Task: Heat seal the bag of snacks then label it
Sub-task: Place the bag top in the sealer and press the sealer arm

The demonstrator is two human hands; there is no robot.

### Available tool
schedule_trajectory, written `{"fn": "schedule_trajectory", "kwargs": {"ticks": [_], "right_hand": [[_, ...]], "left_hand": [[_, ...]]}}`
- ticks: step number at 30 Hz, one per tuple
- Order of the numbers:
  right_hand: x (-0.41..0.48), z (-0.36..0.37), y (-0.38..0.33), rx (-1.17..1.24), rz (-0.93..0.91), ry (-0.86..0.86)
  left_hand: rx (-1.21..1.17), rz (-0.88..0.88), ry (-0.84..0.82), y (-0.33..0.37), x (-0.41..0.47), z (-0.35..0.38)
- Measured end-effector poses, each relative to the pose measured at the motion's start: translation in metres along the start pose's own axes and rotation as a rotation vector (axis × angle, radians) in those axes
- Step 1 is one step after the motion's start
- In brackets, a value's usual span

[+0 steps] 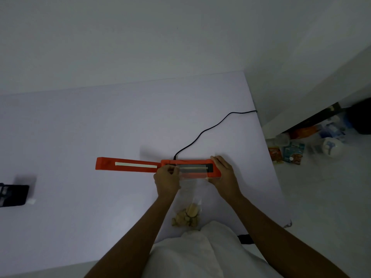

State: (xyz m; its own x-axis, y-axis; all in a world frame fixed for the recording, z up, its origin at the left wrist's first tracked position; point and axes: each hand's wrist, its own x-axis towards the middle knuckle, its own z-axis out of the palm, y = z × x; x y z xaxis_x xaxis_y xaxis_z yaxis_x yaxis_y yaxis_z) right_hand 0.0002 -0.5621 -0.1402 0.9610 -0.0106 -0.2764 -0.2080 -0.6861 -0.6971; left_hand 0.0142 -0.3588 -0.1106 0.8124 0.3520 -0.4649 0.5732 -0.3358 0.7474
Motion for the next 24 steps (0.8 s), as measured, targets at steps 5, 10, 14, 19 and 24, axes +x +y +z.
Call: {"fn": "schedule_trajectory", "kwargs": {"ticks": [5,10,14,19,24], "right_hand": [[-0.0003,0.0001,0.0007,0.003,0.0,-0.004],[0.001,0.0009,0.0023,0.007,0.002,-0.001],[0.0015,0.0011,0.0035,0.002,-0.009,-0.001],[0.0019,0.0018,0.0042,0.001,-0.014,0.003],[0.0022,0.0015,0.0034,-0.015,-0.012,0.01]], "left_hand": [[-0.009,-0.004,0.021,0.0002,-0.0017,-0.0007],[0.003,0.01,0.019,0.0011,-0.0015,-0.001],[0.034,0.014,0.033,0.0043,-0.0019,-0.0003],[0.055,0.005,0.044,0.007,-0.0014,0.0],[0.062,0.054,0.038,0.0093,-0.0034,0.0]]}}
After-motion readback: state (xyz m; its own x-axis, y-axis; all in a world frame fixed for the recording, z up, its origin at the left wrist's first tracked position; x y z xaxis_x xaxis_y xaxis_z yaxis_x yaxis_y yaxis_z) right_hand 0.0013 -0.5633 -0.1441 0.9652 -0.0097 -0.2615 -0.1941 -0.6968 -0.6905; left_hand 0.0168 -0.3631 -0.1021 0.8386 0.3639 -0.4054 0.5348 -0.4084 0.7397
